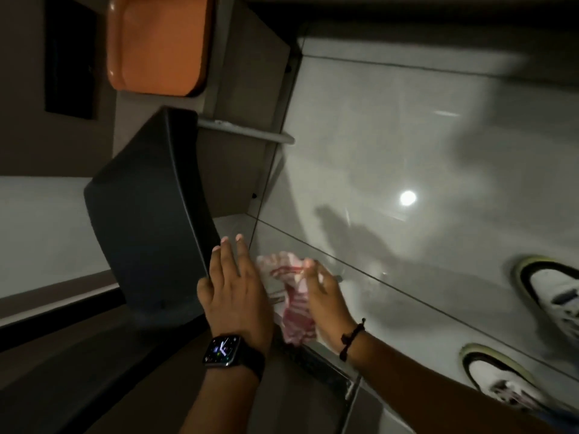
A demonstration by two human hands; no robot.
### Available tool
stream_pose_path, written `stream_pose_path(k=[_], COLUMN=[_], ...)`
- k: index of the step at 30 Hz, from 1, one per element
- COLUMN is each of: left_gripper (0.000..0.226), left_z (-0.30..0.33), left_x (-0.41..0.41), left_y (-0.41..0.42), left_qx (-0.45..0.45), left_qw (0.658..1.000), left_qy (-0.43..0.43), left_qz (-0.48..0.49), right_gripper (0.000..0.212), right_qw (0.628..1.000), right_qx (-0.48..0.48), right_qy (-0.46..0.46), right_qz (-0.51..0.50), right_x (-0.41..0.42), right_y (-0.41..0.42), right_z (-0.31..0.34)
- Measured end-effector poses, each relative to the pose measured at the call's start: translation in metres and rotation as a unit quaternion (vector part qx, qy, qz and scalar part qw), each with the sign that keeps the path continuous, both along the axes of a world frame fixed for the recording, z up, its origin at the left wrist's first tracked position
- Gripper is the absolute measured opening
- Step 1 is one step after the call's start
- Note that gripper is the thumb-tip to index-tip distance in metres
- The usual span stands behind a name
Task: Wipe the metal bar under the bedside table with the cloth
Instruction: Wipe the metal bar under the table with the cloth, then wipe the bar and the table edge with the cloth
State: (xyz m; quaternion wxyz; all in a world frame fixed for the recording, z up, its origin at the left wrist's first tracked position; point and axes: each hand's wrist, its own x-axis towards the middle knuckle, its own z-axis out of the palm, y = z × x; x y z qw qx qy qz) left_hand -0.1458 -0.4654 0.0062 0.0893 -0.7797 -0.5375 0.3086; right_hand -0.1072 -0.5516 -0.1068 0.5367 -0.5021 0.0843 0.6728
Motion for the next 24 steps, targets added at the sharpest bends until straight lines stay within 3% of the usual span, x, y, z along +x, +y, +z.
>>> stream_pose_path(k=[5,13,16,21,24], left_gripper=[0.06,0.051,0.052,0.04,0.038], left_z=[0.033,0.017,-0.006,-0.039,-0.045], left_x=[0.057,0.077,0.081,0.08,0.077], left_y=[0.08,0.242,0.294,0.299,0.282], left_qx=[0.058,0.061,0.034,0.054,0.076], left_qw=[0.992,0.978,0.981,0.975,0.968], left_qy=[-0.109,-0.104,-0.11,-0.17,-0.19], left_qz=[-0.036,-0.171,-0.159,-0.135,-0.144], right_gripper=[0.034,0.031,0.037,0.038,0.048], right_qw=[0.993,0.974,0.966,0.944,0.934], right_qx=[-0.002,0.035,0.009,0.007,0.041], right_qy=[-0.101,-0.187,-0.202,-0.248,-0.289], right_qz=[-0.056,-0.125,-0.159,-0.219,-0.203], right_x=[0.088,0.096,0.085,0.072,0.068], right_y=[0.047,0.194,0.246,0.292,0.308], right_z=[0.041,0.029,0.001,-0.025,-0.031])
